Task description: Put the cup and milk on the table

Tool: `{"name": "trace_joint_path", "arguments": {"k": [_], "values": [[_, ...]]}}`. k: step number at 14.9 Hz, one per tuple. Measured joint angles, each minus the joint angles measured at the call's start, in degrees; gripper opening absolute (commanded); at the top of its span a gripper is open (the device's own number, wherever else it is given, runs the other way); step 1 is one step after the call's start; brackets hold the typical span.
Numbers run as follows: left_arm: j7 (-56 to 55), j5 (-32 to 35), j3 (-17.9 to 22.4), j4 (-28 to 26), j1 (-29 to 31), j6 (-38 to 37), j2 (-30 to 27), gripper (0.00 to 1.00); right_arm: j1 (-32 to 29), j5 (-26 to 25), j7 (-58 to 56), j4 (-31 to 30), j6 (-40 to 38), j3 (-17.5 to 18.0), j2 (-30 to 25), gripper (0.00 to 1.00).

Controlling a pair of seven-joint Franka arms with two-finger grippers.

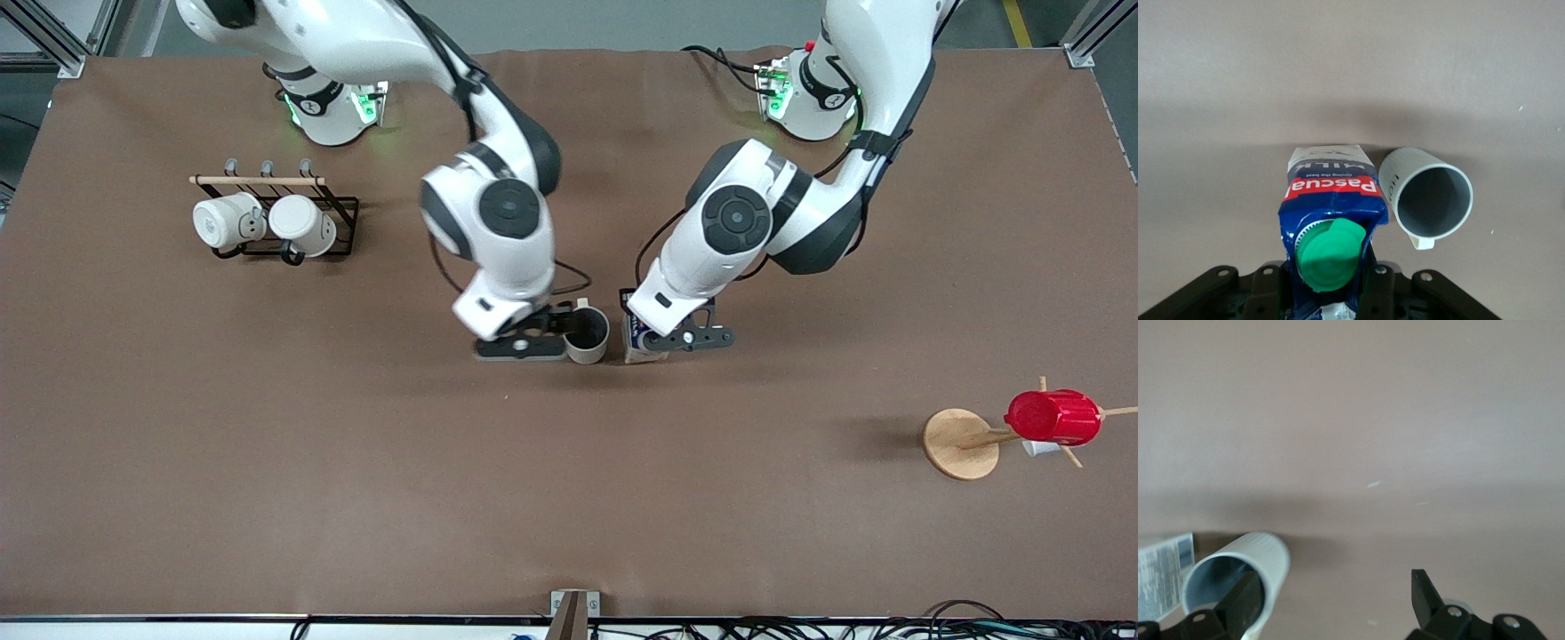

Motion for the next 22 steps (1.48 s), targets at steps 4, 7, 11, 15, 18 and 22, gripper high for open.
{"name": "trace_joint_path", "arguments": {"k": [4,7,11,15,18,22], "values": [[0.0,0.0,0.0,1.5,-1.0,0.2,2.2,0.38,-10.8,0.0,-8.3,-3.7,-8.3,-0.1,-12.2,1.0],[0.0,0.0,0.0,2.1,-1.3,0.2,3.6,1.0,-19.3,0.0,-10.8,-4.4,-14.2,-0.1,-18.8,1.0],[0.0,0.1,0.1,4.5,-2.2,0.4,4.0,1.0,-30.4,0.0,-12.9,-4.7,-16.7,0.0,-24.7,1.0],[0.0,5.1,0.7,9.2,-1.1,-3.9,1.5,1.0,-37.6,2.1,-23.5,-4.3,-25.2,-0.9,-28.6,1.0],[1.4,7.6,0.9,10.6,4.4,-10.1,-4.5,1.0,-40.4,3.6,-29.3,-4.3,-27.6,-2.2,-29.5,1.0],[9.7,7.6,1.1,11.0,13.5,-16.5,-14.6,1.0,-40.8,4.5,-30.5,-4.3,-28.3,-2.1,-29.4,1.0]]}}
